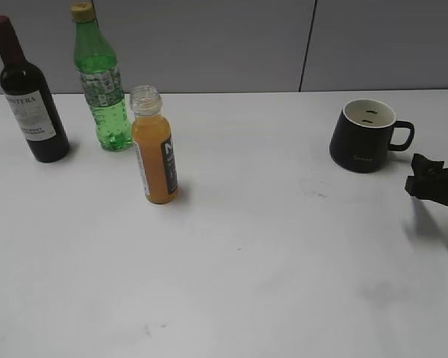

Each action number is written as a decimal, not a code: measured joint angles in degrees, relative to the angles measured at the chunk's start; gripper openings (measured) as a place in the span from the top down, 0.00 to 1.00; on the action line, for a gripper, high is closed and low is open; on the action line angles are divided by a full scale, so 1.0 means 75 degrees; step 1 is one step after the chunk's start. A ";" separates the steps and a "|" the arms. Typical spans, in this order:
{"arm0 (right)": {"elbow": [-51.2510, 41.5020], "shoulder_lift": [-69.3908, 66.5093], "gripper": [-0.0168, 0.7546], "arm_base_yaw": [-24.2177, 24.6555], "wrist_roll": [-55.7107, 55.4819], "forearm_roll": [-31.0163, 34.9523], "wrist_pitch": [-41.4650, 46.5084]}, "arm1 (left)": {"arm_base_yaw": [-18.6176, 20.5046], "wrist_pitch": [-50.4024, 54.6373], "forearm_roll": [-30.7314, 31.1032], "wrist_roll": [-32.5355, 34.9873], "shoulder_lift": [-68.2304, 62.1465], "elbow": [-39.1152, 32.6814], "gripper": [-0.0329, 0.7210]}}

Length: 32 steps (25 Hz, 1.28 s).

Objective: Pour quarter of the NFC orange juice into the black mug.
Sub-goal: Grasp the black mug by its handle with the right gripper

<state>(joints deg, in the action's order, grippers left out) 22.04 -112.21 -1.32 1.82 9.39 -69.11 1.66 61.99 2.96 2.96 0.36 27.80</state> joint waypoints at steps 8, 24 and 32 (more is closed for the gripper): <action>0.0906 -0.0753 0.24 0.0393 0.0015 -0.0437 -0.0009 | 0.0000 0.0000 0.0000 0.0000 0.0000 0.0000 0.65; 0.2119 -0.1585 0.24 0.0685 0.0018 -0.1175 -0.0009 | 0.0000 0.0000 0.0000 0.0000 0.0000 0.0000 0.65; 0.2610 -0.2024 0.24 0.0694 0.0018 -0.1187 -0.0016 | 0.0000 0.0000 0.0000 0.0000 0.0000 0.0000 0.65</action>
<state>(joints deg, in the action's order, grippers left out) 41.62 -127.39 3.89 1.95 0.49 -69.23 1.66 61.99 2.96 2.96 0.36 27.80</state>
